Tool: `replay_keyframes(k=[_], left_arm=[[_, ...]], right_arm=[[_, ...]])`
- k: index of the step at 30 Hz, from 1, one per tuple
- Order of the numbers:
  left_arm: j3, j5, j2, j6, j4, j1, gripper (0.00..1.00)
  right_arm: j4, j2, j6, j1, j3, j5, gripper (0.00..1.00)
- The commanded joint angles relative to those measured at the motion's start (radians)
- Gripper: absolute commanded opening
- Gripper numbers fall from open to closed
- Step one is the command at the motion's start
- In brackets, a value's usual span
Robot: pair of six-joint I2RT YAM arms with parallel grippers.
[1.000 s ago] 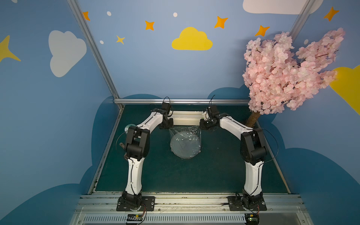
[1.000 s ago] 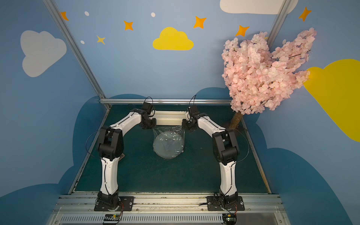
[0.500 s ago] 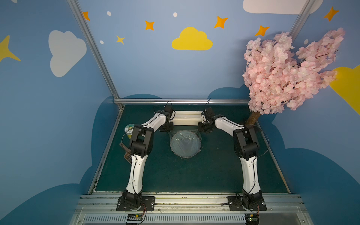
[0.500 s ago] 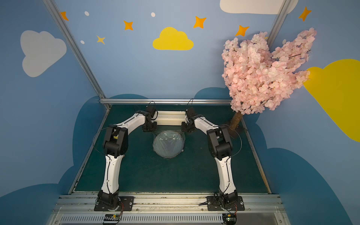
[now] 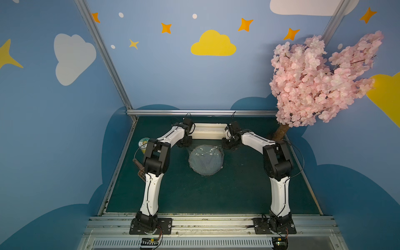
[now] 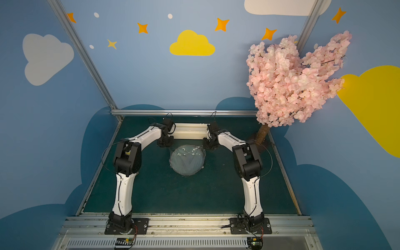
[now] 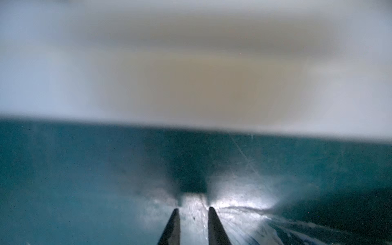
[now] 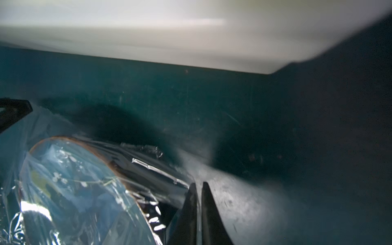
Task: Wrap the plate with plastic wrap
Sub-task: Cover the plate with plastic wrap.
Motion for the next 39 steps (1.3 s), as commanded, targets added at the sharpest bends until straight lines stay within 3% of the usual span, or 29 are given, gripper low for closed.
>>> replay_keyframes(k=[1,4,9,15,20,25,35,39], left_arm=[[0.011,-0.002,-0.083,-0.001,-0.051,0.006,0.44],[0.019,-0.009,-0.118,0.006,-0.064,0.007,0.52],[-0.001,-0.053,-0.188,0.043,-0.052,-0.033,0.52],[-0.142,0.288,-0.245,0.082,0.19,-0.073,0.53],[-0.145,0.344,-0.158,0.036,0.197,-0.043,0.51],[-0.216,0.421,-0.126,0.0,0.234,-0.002,0.47],[-0.329,0.517,-0.183,-0.047,0.316,0.007,0.46],[-0.366,0.51,-0.212,-0.054,0.321,0.009,0.46]], right_arm=[[-0.05,-0.076,-0.021,-0.011,-0.006,-0.01,0.23],[-0.073,-0.1,-0.03,-0.013,-0.004,-0.003,0.33],[-0.055,-0.128,0.005,-0.007,-0.013,-0.032,0.33],[0.0,-0.033,0.031,0.007,0.065,-0.169,0.25],[0.038,0.046,0.048,0.001,0.072,-0.235,0.22],[0.144,0.051,0.093,-0.003,-0.045,-0.29,0.23],[0.226,-0.025,0.145,-0.03,-0.198,-0.332,0.34],[0.165,-0.093,0.143,-0.064,-0.228,-0.31,0.49]])
